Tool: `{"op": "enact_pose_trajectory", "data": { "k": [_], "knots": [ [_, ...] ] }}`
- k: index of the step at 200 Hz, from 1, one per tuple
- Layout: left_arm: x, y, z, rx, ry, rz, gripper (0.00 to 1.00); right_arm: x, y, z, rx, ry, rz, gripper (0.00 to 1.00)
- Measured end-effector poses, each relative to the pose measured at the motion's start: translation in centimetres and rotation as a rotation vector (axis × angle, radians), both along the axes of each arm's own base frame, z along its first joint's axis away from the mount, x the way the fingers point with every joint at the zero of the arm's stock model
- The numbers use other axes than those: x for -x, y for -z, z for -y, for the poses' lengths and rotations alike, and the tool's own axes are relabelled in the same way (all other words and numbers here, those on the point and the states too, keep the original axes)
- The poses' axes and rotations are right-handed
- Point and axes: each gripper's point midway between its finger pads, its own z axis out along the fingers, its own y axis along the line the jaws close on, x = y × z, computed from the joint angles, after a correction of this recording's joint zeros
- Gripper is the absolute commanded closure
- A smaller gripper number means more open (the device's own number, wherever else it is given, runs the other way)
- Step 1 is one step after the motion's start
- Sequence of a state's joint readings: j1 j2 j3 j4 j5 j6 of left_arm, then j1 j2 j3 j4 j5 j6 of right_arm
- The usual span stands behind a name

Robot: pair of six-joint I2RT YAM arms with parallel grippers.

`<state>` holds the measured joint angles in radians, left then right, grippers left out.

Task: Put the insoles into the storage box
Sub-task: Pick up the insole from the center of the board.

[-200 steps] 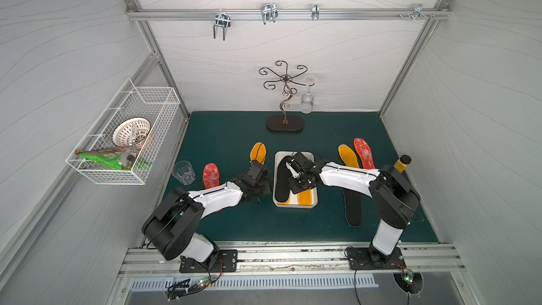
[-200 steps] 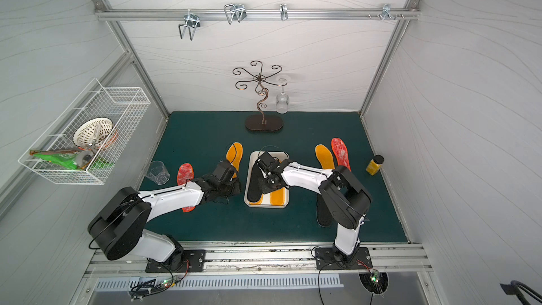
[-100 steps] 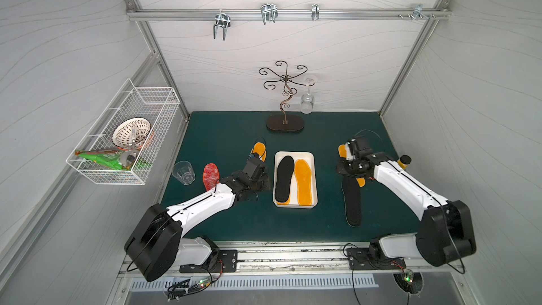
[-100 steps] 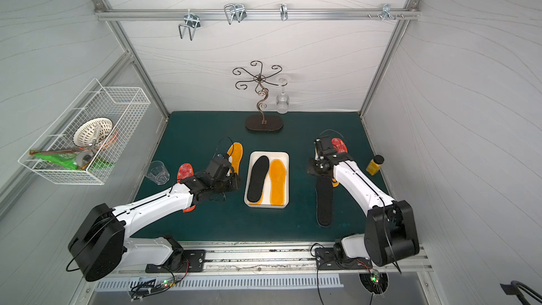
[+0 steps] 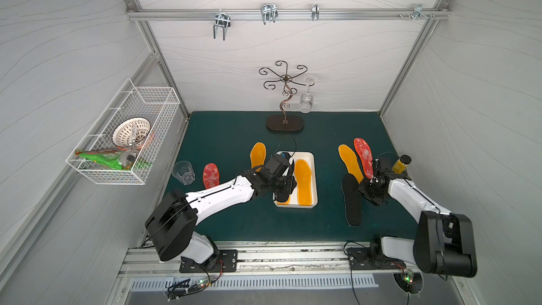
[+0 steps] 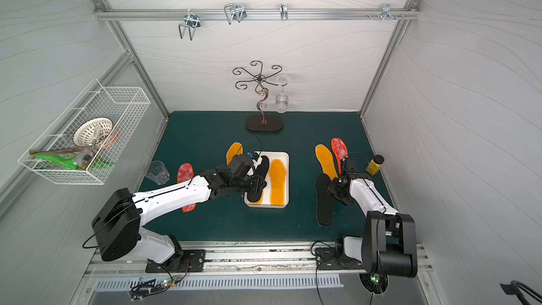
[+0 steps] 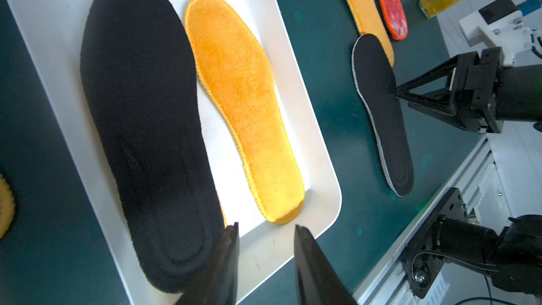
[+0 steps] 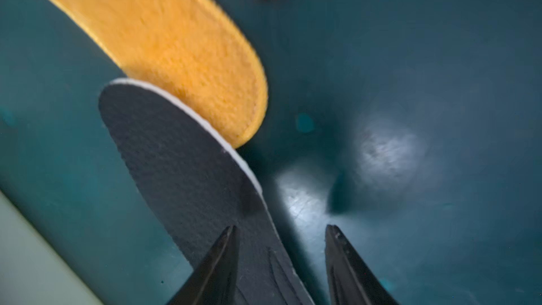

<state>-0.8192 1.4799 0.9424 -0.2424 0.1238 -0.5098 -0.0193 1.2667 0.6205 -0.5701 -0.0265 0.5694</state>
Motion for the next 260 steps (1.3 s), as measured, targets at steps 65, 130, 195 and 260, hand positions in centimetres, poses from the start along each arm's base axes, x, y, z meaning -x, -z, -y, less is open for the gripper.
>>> {"op": "enact_pose_trajectory", "data": {
  "k": [65,130,195,260],
  "knots": [
    [-0.4,0.1,-0.4,-0.019,-0.019,0.015,0.64,0.2,0.2,-4.3,-0.245,-0.038,0.032,0.76],
    [-0.7,0.1,-0.7,-0.03,-0.042,0.025,0.64,-0.4,-1.1,-8.1,-0.362,-0.122,0.078,0.97],
    [-0.4,0.1,-0.2,-0.015,-0.005,0.027,0.62,-0.2,-2.8,-7.5,-0.232,-0.215,0.139,0.4],
    [1.7,-1.3,3.0,0.119,0.174,0.03,0.6,0.7,-0.4,-6.8,-0.178,-0.243,0.037,0.51]
  ]
}}
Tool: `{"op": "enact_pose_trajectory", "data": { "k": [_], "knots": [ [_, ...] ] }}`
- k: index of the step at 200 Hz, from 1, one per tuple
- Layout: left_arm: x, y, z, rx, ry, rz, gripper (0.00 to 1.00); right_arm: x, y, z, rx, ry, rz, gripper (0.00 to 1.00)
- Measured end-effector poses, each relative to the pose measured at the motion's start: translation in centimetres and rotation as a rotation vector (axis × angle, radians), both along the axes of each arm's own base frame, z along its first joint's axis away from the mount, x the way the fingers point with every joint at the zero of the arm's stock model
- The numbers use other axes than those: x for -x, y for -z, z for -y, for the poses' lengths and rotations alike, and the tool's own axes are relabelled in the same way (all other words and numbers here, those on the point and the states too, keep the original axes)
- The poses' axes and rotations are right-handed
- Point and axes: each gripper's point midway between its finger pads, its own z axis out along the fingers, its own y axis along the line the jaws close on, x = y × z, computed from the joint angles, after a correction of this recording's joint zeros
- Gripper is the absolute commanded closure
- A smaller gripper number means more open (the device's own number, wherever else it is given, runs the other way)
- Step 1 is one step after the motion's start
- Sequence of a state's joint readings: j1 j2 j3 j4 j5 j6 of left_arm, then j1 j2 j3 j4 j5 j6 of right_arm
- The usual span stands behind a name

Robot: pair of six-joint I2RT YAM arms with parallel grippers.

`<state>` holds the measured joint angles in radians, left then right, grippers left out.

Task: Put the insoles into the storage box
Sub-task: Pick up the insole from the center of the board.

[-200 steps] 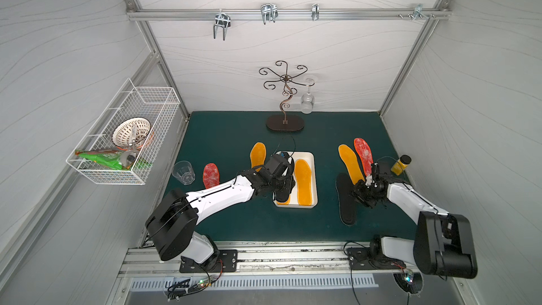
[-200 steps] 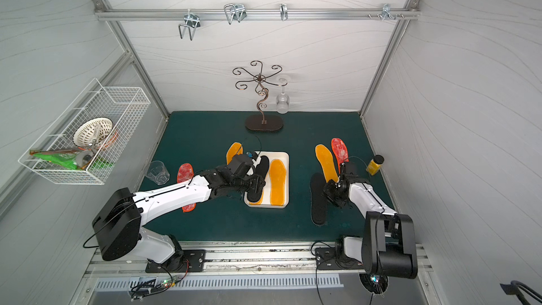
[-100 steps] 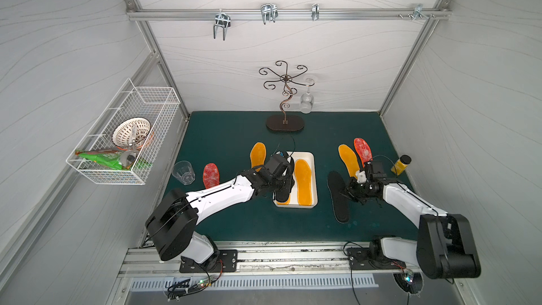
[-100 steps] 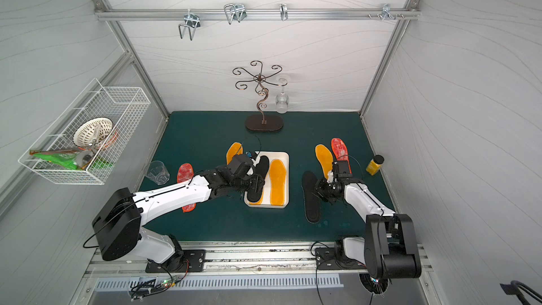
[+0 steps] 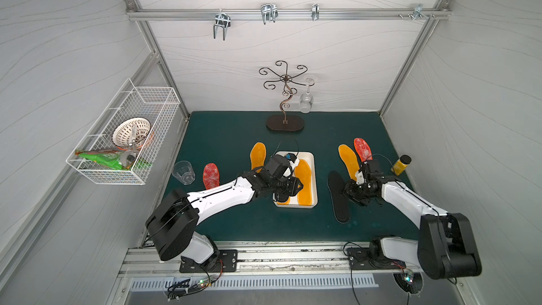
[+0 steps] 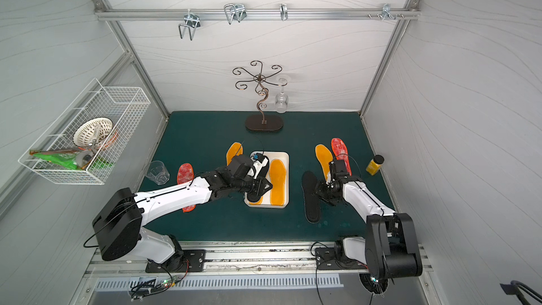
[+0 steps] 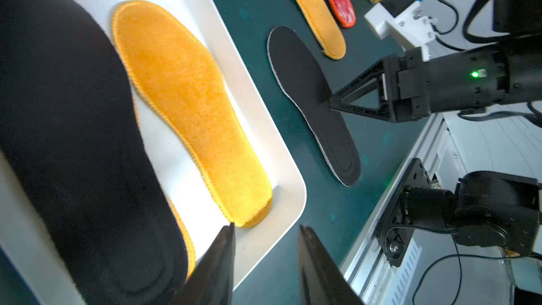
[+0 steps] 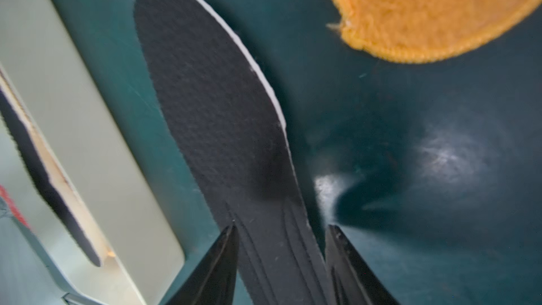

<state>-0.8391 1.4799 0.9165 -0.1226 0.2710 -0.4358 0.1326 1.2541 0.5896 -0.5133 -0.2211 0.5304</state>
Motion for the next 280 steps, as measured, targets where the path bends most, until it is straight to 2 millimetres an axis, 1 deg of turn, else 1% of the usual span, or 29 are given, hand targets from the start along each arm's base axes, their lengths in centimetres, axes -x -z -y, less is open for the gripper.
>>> {"op": "enact_pose_trajectory", "data": {
  "k": [31,70,95,128,137,150,165,197,218,243,280],
  "knots": [
    [0.4,-0.2,0.4,0.007,0.028,0.012,0.6,-0.2,0.1,-0.4,-0.013,-0.03,0.01,0.6],
    [0.4,-0.1,0.4,0.005,0.03,0.014,0.6,0.1,0.9,-1.2,-0.06,-0.053,-0.008,0.64],
    [0.4,-0.1,0.3,0.003,0.03,0.015,0.6,0.1,0.9,-1.4,-0.073,-0.055,-0.006,0.67],
    [0.2,0.0,0.2,-0.004,0.022,0.02,0.6,0.5,0.5,-2.3,-0.129,-0.059,-0.004,0.65],
    [0.2,0.0,0.2,-0.005,0.021,0.022,0.6,0.6,0.1,-2.5,-0.144,-0.06,0.002,0.63],
    [0.2,0.0,0.2,-0.006,0.021,0.023,0.6,0.5,-0.4,-2.7,-0.151,-0.062,0.019,0.56],
    [0.2,0.0,0.2,-0.005,0.022,0.023,0.59,0.5,-0.7,-2.5,-0.141,-0.057,0.029,0.52],
    [0.4,0.0,0.3,-0.005,0.035,0.026,0.59,0.6,-0.3,-1.5,-0.076,-0.04,0.022,0.49],
    [0.6,0.0,0.5,-0.004,0.049,0.029,0.58,0.6,0.0,-1.2,-0.056,-0.036,0.012,0.5],
    [0.8,-0.1,0.6,-0.003,0.057,0.029,0.58,0.8,0.7,-1.2,-0.042,-0.046,-0.01,0.56],
    [1.0,0.0,0.8,-0.002,0.065,0.026,0.57,0.7,1.0,-2.2,-0.034,-0.104,-0.004,0.63]
  ]
}}
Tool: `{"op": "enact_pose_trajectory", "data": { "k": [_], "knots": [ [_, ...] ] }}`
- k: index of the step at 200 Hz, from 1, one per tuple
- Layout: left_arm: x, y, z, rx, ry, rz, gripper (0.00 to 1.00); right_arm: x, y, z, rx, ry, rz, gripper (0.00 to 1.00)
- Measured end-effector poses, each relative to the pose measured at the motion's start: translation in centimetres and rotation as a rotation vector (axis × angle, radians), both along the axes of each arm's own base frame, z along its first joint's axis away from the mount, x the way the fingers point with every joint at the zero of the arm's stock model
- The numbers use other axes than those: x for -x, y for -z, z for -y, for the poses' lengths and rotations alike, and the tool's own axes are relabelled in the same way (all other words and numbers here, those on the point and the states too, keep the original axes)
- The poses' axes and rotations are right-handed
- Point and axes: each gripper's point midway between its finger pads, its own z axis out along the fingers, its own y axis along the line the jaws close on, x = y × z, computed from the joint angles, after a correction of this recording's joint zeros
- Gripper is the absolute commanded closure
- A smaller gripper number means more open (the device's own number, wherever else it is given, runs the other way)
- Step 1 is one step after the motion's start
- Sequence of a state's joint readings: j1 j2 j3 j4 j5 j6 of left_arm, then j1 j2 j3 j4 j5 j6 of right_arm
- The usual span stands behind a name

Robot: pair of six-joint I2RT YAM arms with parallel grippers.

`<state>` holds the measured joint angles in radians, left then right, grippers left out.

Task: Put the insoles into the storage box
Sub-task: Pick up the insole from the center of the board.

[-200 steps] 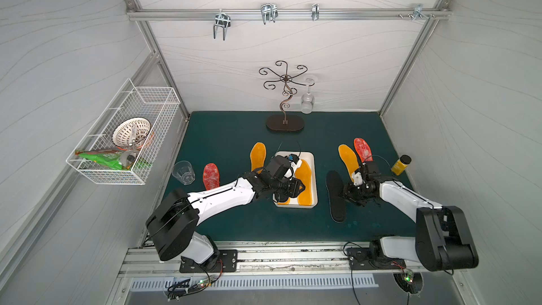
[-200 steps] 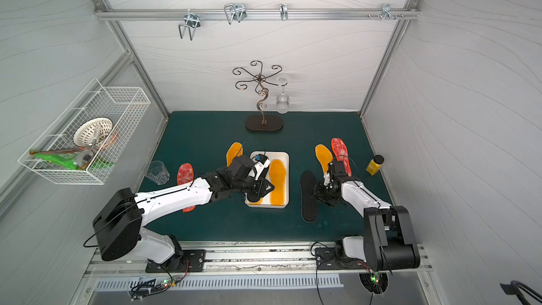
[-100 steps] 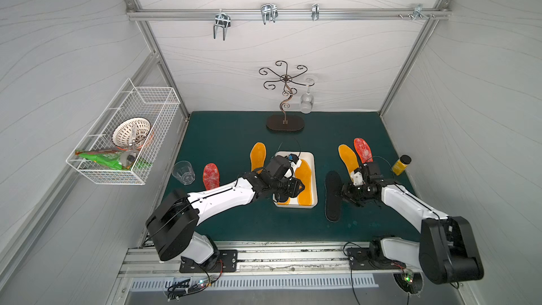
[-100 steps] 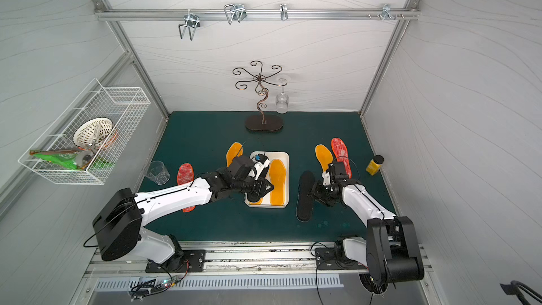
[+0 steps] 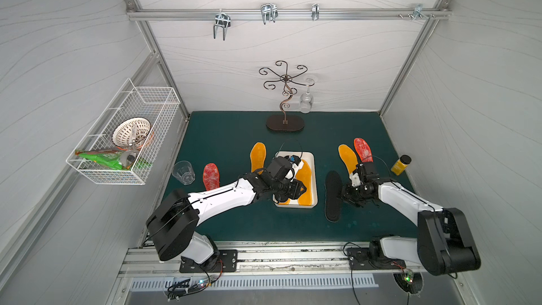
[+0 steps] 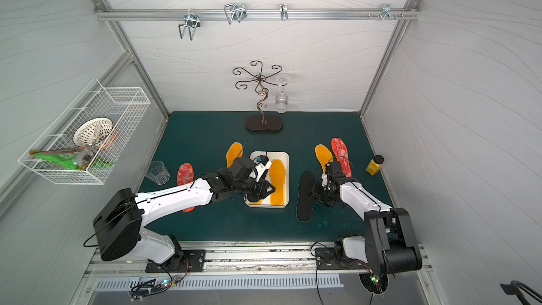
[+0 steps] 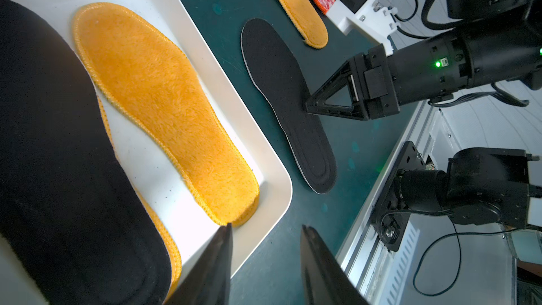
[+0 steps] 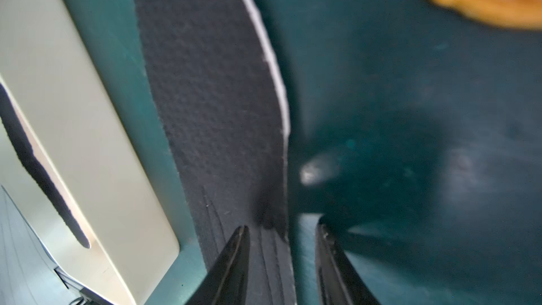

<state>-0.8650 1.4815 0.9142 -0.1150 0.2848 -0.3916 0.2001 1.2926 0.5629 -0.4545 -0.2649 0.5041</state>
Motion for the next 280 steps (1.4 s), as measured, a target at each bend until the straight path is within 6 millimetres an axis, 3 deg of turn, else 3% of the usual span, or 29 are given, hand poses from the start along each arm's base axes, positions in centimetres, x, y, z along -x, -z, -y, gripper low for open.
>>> {"op": "enact_pose_trajectory", "data": {
  "k": [29,101,219,280],
  "knots": [
    [0.1,0.4,0.1,-0.008,0.004,-0.007,0.54,-0.2,0.1,-0.8,0.008,-0.034,0.01,0.73],
    [-0.1,1.0,0.0,-0.032,-0.006,-0.006,0.5,-0.4,0.3,-0.3,0.047,-0.022,0.017,1.0],
    [-0.9,0.9,-0.5,-0.051,-0.044,0.026,0.47,-0.5,-0.4,-0.1,0.054,-0.016,0.035,1.0],
    [-1.0,0.8,-0.8,-0.074,-0.044,0.035,0.21,-1.5,-3.6,-0.3,0.028,-0.016,0.107,1.0]
  ]
}}
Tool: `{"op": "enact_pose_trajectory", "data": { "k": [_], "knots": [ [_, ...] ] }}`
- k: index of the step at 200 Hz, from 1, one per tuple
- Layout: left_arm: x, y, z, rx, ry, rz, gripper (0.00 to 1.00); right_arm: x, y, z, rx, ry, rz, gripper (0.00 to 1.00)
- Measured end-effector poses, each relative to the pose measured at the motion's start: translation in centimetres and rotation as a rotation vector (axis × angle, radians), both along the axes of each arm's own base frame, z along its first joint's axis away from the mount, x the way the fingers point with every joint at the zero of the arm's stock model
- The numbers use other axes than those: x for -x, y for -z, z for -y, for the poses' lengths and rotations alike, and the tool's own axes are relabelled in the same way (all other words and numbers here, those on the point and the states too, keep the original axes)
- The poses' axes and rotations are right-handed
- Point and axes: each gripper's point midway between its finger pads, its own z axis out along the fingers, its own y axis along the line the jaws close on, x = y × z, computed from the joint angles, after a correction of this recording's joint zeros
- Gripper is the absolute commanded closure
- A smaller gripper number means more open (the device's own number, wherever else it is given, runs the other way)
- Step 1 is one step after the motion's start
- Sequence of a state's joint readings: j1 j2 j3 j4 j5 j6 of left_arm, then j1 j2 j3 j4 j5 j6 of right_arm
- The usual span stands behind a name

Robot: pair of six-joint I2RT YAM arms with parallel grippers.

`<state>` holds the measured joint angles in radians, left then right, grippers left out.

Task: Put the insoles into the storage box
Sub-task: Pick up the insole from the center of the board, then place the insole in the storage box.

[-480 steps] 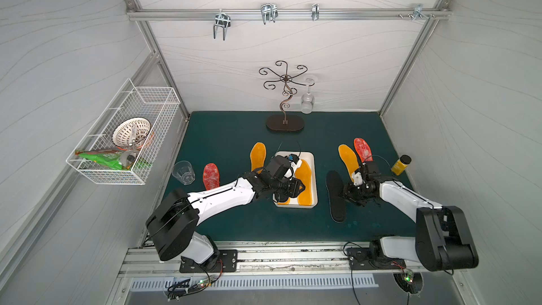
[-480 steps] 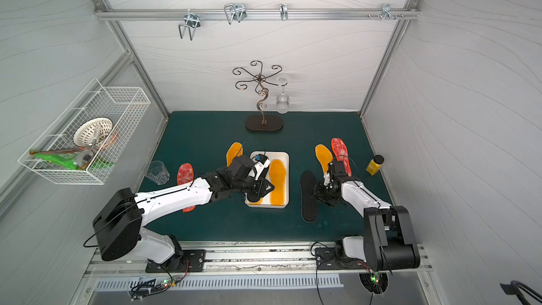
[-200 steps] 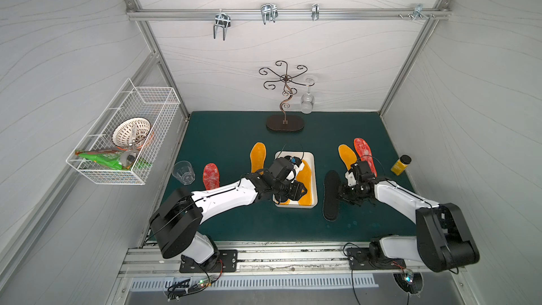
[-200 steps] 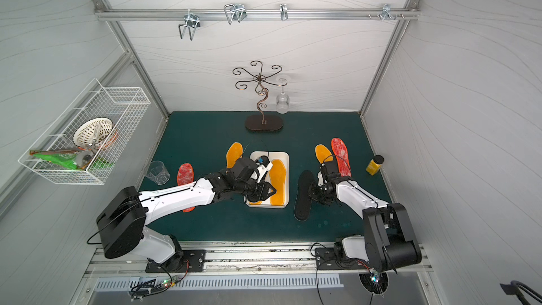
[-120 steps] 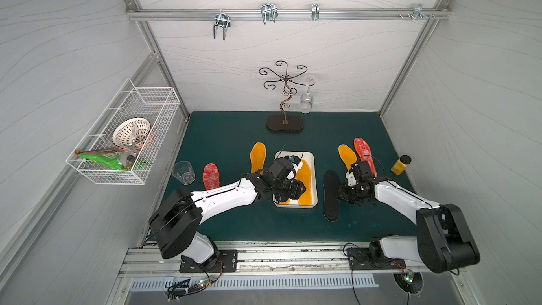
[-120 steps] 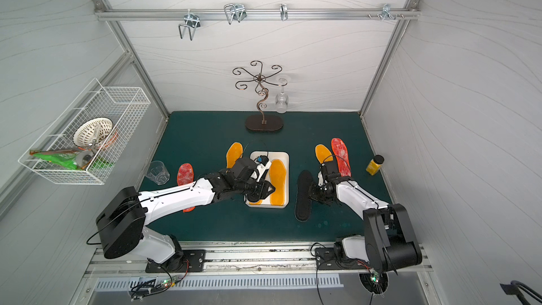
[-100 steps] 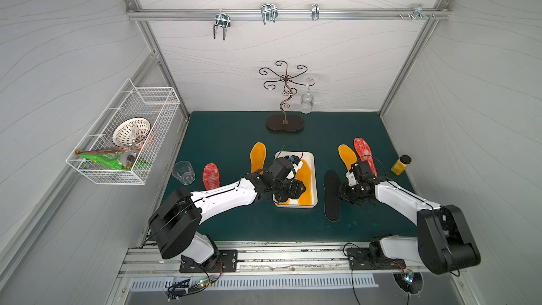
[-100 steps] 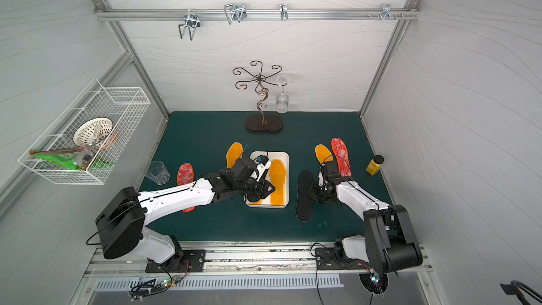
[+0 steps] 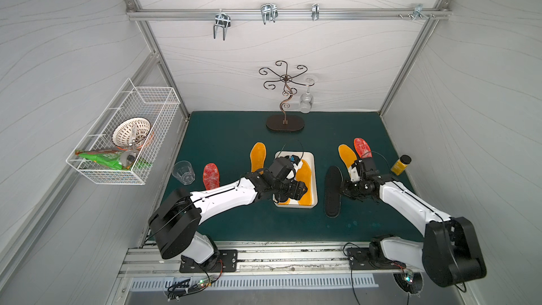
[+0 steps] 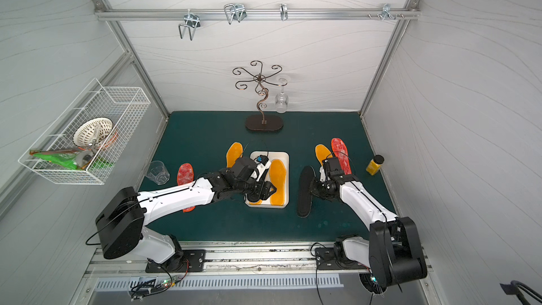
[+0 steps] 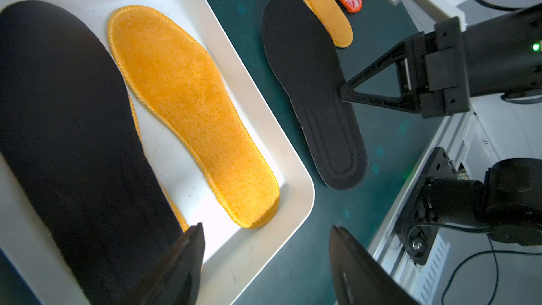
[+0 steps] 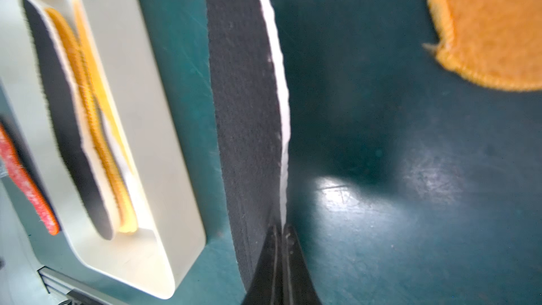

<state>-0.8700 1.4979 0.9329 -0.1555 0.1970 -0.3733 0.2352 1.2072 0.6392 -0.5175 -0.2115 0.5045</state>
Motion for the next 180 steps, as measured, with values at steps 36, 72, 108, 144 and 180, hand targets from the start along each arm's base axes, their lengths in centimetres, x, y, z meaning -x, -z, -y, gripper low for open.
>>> {"op": "enact_pose_trajectory", "data": {
  "k": [36,72,108,144,180],
  "knots": [
    [-0.6,-0.8,-0.8,-0.006,-0.034,0.029,0.18,-0.6,-1.6,-0.3,-0.017,-0.004,0.025,1.0],
    [-2.2,-2.5,-2.3,0.045,-0.108,0.047,0.18,-0.9,-2.7,-0.6,-0.029,-0.012,0.031,1.0],
    [-3.9,-2.0,-5.9,0.06,-0.228,0.025,0.18,-1.9,-5.8,-1.0,-0.044,-0.02,0.089,1.0],
    [-5.5,-1.3,-10.2,0.073,-0.373,-0.008,0.2,-3.2,-9.6,-3.1,-0.068,-0.076,0.165,1.0],
    [-6.4,-0.6,-14.3,0.082,-0.525,-0.033,0.34,-3.9,-10.7,-7.5,-0.136,-0.178,0.167,1.0]
  ]
}}
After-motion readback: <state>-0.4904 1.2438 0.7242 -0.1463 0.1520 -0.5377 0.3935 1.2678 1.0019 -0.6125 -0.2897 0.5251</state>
